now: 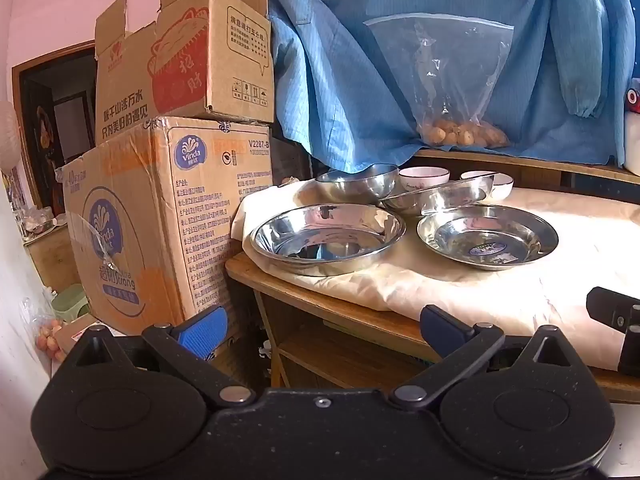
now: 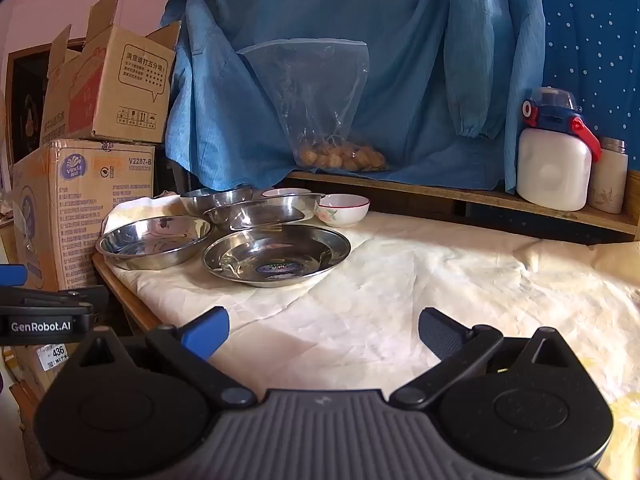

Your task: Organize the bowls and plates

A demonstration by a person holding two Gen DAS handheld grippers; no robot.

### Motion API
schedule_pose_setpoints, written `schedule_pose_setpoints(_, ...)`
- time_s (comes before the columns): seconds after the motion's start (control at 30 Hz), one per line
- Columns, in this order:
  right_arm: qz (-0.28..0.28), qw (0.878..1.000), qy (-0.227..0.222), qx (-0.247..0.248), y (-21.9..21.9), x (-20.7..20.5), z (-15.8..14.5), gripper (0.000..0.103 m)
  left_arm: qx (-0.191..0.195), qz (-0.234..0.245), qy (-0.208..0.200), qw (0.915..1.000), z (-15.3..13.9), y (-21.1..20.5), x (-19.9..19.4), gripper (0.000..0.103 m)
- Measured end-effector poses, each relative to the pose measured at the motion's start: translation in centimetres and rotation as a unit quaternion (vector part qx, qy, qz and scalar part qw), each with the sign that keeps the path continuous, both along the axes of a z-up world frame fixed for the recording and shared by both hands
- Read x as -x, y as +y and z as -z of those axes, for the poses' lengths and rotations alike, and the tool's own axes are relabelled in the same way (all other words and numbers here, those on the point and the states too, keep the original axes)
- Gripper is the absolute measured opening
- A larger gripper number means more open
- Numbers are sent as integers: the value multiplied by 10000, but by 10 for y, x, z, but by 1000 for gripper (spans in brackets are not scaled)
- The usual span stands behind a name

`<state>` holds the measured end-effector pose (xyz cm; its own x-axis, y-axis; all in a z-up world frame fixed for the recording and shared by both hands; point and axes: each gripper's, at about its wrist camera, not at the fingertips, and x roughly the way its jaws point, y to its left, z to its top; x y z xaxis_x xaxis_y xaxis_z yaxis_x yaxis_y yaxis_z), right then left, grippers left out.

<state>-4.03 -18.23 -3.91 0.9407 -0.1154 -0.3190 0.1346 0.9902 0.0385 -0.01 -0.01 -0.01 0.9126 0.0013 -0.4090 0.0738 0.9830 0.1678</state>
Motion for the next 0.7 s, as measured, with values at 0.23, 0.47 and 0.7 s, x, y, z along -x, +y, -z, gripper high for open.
schedule_pose_setpoints(0.23,8,10000,13,14,1,0,2,103,4,-16,-12,10000,-1,0,3,102)
schedule_pose_setpoints(0.47,1,10000,9,16,1,1,3,103,5,-5,34,10000,0,0,0,102)
schedule_pose_setpoints(0.7,-5,10000,-5,32,1,3,1,103,4,-4,40,10000,3,1,0,102)
